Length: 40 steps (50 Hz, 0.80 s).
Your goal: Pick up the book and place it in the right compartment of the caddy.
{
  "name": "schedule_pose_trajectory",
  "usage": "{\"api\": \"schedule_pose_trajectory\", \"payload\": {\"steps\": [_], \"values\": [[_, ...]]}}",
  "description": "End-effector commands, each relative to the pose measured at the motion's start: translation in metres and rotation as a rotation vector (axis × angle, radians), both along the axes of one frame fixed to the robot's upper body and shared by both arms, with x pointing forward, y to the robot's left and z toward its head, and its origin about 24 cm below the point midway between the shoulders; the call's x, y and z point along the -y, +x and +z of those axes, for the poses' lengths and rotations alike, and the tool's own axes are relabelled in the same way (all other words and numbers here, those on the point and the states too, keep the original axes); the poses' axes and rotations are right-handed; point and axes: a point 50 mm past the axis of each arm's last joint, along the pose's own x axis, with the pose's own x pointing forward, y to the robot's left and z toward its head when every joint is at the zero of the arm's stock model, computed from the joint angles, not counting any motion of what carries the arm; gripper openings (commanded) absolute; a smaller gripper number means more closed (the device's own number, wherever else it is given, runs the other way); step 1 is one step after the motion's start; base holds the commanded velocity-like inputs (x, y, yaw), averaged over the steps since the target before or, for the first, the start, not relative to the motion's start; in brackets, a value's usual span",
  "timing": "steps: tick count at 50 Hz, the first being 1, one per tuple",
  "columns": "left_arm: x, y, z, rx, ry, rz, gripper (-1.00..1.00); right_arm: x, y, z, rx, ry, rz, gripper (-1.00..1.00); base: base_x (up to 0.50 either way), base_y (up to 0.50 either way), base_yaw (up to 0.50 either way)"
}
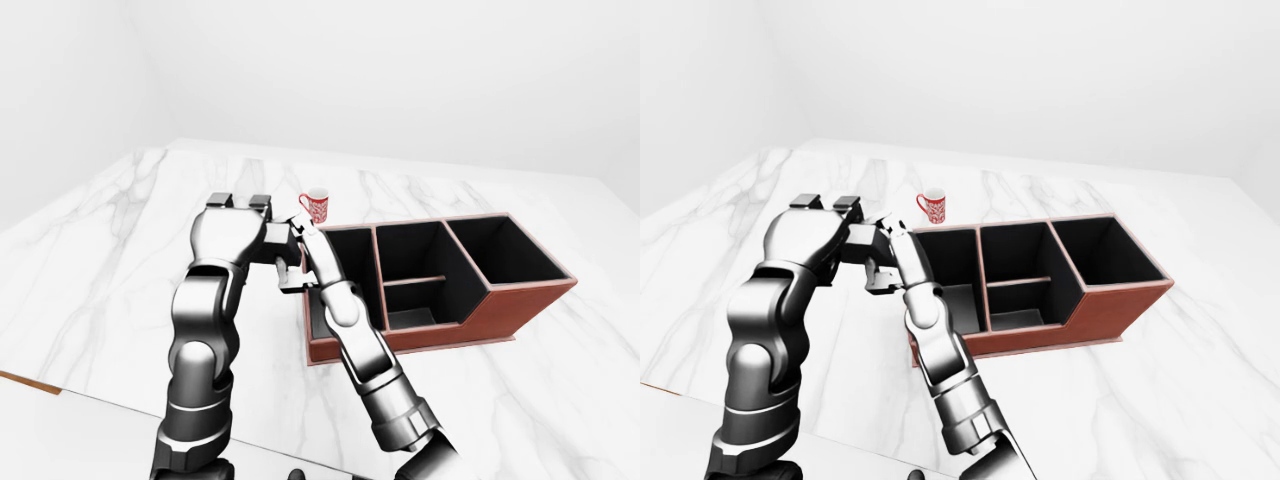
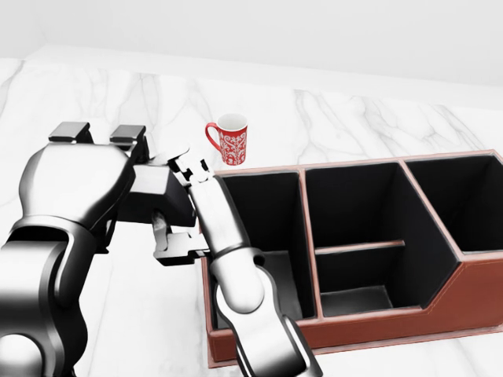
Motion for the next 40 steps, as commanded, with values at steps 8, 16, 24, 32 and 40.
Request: {"api": "schedule_pose_trajectory", "payload": {"steps": [8, 16, 24, 32, 40], "values": [[-0.002, -0.001, 0.009, 0.042, 0.039, 0.032, 1.00, 0.001, -0.001, 0.016, 0.058, 0.029, 0.004, -1.00, 0.00, 0.00, 0.00], [-0.002, 0.000, 0.012, 0.051, 0.036, 0.034, 1.00, 0.001, -0.002, 0.016, 0.058, 0.029, 0.010, -1.00, 0.00, 0.00, 0.00], [-0.004, 0.000, 0.008, 0.037, 0.041, 0.042, 1.00, 0.001, -0.001, 0.005, 0.017, 0.017, 0.000, -1.00, 0.00, 0.00, 0.00], [-0.004, 0.001, 0.008, 0.036, 0.041, 0.043, 1.00, 0.001, -0.001, 0.009, 0.029, 0.023, 0.003, -1.00, 0.00, 0.00, 0.00], [-0.007, -0.001, 0.017, 0.073, 0.036, 0.045, 1.00, 0.004, 0.001, -0.008, -0.030, 0.003, -0.015, -1.00, 0.00, 0.00, 0.00]]}}
